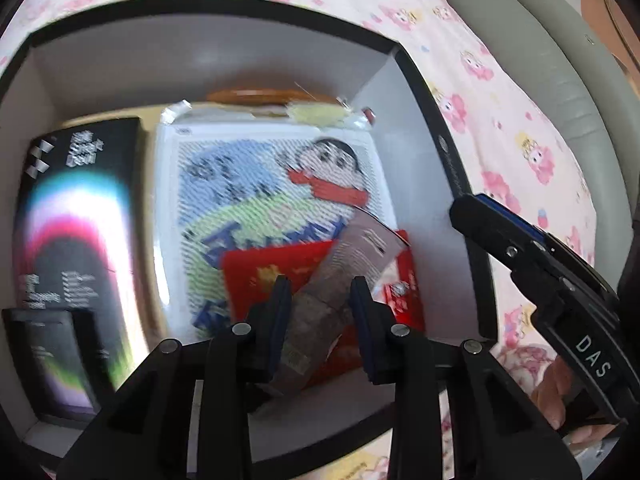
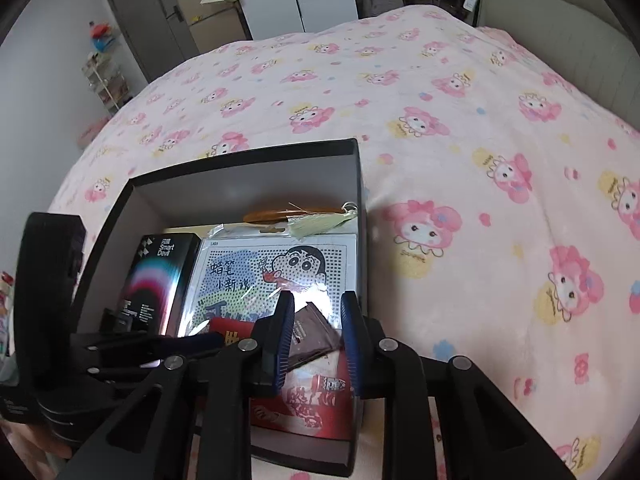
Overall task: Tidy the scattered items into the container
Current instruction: 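Lower the tube into the box and open the left gripper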
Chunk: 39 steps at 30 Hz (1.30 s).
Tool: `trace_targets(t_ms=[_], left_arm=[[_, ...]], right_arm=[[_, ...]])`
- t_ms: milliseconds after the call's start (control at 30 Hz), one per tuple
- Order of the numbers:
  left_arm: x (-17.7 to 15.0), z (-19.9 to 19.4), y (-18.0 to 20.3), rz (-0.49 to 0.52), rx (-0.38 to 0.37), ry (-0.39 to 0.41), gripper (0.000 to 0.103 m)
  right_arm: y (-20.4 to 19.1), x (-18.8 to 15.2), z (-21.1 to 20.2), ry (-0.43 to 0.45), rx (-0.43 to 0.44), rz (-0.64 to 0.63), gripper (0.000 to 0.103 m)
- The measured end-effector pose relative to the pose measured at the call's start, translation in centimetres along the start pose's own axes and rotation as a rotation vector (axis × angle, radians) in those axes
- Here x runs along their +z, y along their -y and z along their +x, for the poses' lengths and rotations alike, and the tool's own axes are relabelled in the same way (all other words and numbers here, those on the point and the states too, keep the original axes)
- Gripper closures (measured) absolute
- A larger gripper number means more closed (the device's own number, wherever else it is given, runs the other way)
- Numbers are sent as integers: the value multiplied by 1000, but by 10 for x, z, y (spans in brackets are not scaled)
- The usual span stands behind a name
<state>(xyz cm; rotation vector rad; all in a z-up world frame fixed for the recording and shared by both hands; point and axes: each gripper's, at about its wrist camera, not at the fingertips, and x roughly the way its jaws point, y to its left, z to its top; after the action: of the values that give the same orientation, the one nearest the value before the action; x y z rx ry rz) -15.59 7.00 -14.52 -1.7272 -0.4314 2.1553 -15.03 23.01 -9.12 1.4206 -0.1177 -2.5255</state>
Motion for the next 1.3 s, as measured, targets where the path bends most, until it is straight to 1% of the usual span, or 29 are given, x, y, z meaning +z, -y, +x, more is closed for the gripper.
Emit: trace_targets(t_ms=[100, 133, 167, 233, 300, 367, 467, 533, 600, 667, 733, 800, 833, 900, 967, 1000, 1033, 1067, 1133, 1167, 1233, 1267, 1300], left_arm=[[-4, 2, 1, 19, -38, -31, 73], [-6, 1, -2, 11, -57, -30, 73], [-5, -1, -6, -10, -68, -13, 73], [0, -2, -12, -48, -59, 15, 74], [6, 4, -12, -57, -71, 4, 74], [11, 13, -1, -28, -71, -19, 74], [9, 25, 18, 31, -72, -77, 74], [6, 24, 22, 59, -53, -70, 73], [5, 21, 20, 67, -69, -72, 74], [5, 15, 14, 66, -105, -75, 74], [3, 4, 2, 18, -114, -58, 74], [-4, -14, -11, -13, -65, 12, 74], [-9, -24, -19, -30, -49, 35, 74], [-21, -35, -30, -50, -42, 41, 74], [-27, -42, -35, -34, -33, 21, 74], [-30, -45, -35, -12, -36, 3, 74], [-29, -43, -31, 18, -38, -28, 74], [-27, -43, -29, 44, -25, -51, 74], [-22, -40, -23, 77, 29, -59, 73], [-17, -40, -23, 76, 45, -61, 73], [-15, -37, -25, 55, 34, -66, 73], [-12, -33, -24, 41, 20, -65, 73], [-11, -29, -25, 29, 9, -65, 73]], right_arm=[[-1, 1, 3, -19, 16, -6, 83], [-4, 0, 3, -25, 25, -18, 82], [-6, -2, 3, -24, 32, -26, 83], [-11, -2, 1, -10, 33, -35, 82], [-11, -1, 1, 11, 16, -28, 82], [-7, 1, 0, 23, 4, -7, 82], [-1, 0, 3, 0, -1, 10, 83], [3, -1, 4, -21, 17, 25, 83], [3, -2, 4, -30, 21, 31, 83], [0, -3, 2, -25, 10, 19, 83], [-4, -4, 0, -9, 15, 5, 83], [-9, -4, 2, -6, 22, -17, 83], [-13, -4, 5, -16, 21, -36, 83], [-23, -4, 14, -50, 36, -79, 83], [-35, 0, 28, -111, 68, -137, 83], [-41, 2, 35, -138, 69, -161, 83], [-47, 5, 43, -168, 57, -188, 83], [-54, 7, 48, -188, 46, -219, 83], [-65, 10, 58, -233, 20, -293, 83], [-68, 9, 61, -254, -5, -321, 83], [-65, 6, 68, -300, -57, -335, 83], [-61, 3, 71, -330, -64, -319, 83], [-57, 0, 71, -349, -52, -302, 88]])
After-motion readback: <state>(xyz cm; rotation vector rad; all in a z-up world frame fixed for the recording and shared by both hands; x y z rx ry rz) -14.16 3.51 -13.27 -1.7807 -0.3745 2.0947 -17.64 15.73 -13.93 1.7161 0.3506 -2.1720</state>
